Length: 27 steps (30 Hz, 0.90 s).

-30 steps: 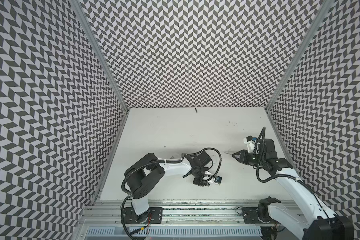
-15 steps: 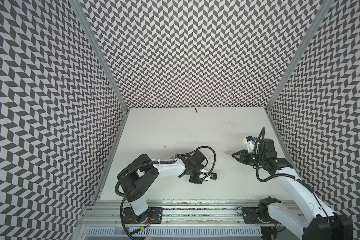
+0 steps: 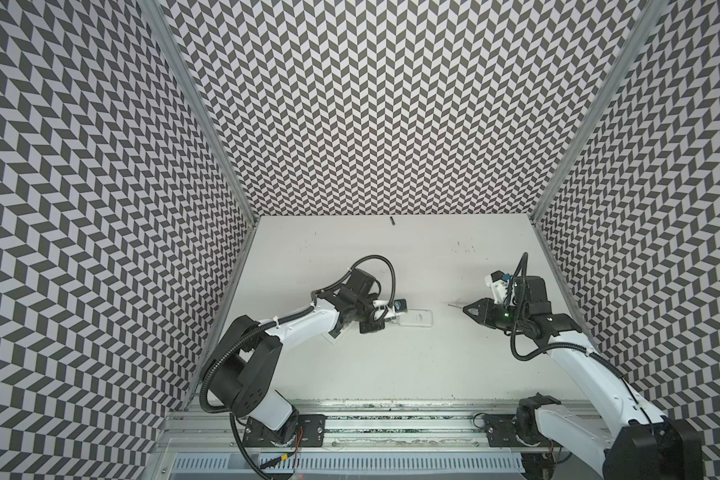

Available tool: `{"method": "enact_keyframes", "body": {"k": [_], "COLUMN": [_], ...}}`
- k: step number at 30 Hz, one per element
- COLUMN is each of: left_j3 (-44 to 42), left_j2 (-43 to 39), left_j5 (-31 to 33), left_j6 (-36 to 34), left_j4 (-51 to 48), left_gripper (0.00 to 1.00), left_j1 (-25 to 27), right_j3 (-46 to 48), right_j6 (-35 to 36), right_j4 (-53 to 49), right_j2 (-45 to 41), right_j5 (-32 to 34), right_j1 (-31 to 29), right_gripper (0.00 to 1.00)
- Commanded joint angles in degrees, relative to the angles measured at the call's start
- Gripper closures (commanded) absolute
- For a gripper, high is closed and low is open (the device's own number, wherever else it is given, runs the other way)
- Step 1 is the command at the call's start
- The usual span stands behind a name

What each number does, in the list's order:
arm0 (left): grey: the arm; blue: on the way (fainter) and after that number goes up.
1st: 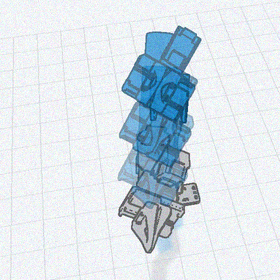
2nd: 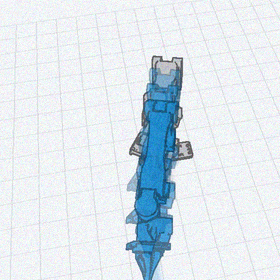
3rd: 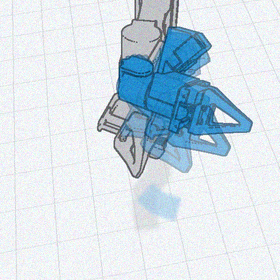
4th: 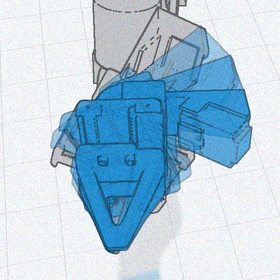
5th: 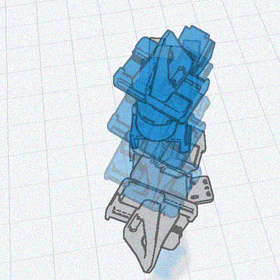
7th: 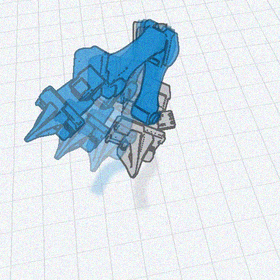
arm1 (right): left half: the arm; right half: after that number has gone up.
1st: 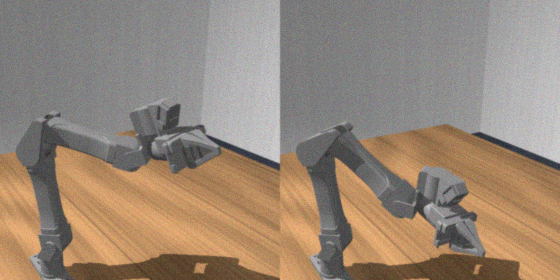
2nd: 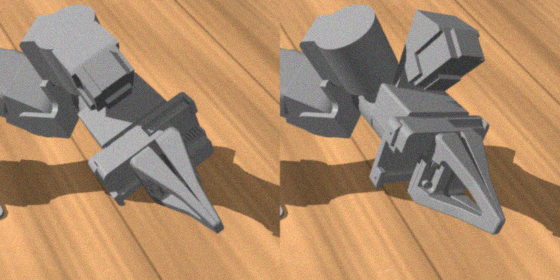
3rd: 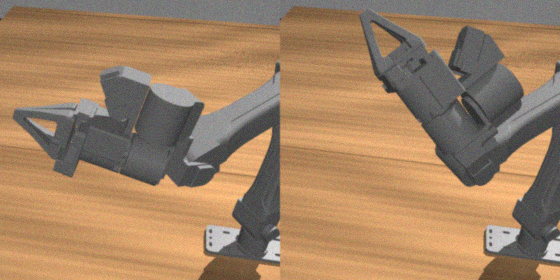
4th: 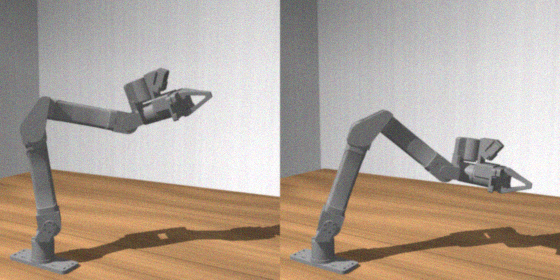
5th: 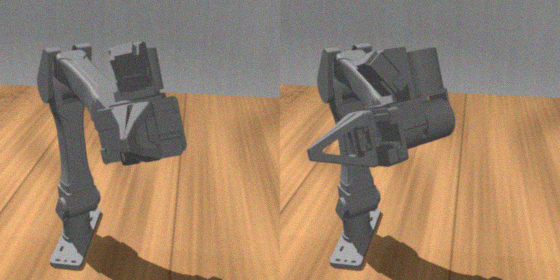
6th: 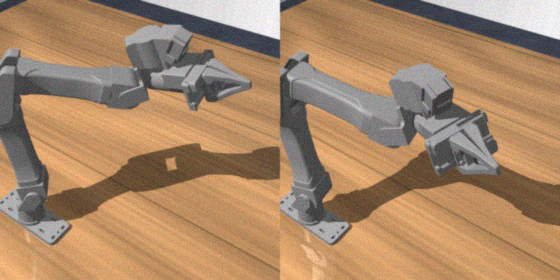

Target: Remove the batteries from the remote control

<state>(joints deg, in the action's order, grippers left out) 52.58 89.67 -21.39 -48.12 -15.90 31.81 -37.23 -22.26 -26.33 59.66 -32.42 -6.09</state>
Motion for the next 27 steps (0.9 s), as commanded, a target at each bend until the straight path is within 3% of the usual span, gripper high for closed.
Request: {"method": "enact_keyframes", "body": {"k": [1, 7, 20, 24, 27], "left_j3": [5.7, 13.1, 21.1, 20.8, 20.2], "left_j2": [3.5, 12.3, 24.8, 25.0, 24.0], "left_j5": [-2.2, -0.2, 3.4, 3.3, 4.7], "left_j6": [4.8, 9.4, 10.1, 10.3, 10.9], "left_j4": [1.3, 0.2, -4.5, -5.3, -4.5], "left_gripper": [0.90, 0.90, 0.84, 0.78, 0.65], "left_j1": [-6.3, -12.7, -15.1, -15.1, -15.2], "right_j3": [0.1, 2.0, 3.8, 3.9, 3.2], "right_j6": [-0.7, -2.4, -0.9, -0.3, 0.8], "right_j4": [5.1, 9.4, 13.1, 13.2, 13.3], "right_j2": [0.1, 0.5, 2.2, 2.4, 3.1], "right_j5": [-1.2, -3.8, -4.2, -3.7, -1.7], "right_j1": [0.4, 0.3, -5.3, -7.2, -10.2], "right_gripper": [1.00, 1.00, 1.00, 1.00, 1.00]}}
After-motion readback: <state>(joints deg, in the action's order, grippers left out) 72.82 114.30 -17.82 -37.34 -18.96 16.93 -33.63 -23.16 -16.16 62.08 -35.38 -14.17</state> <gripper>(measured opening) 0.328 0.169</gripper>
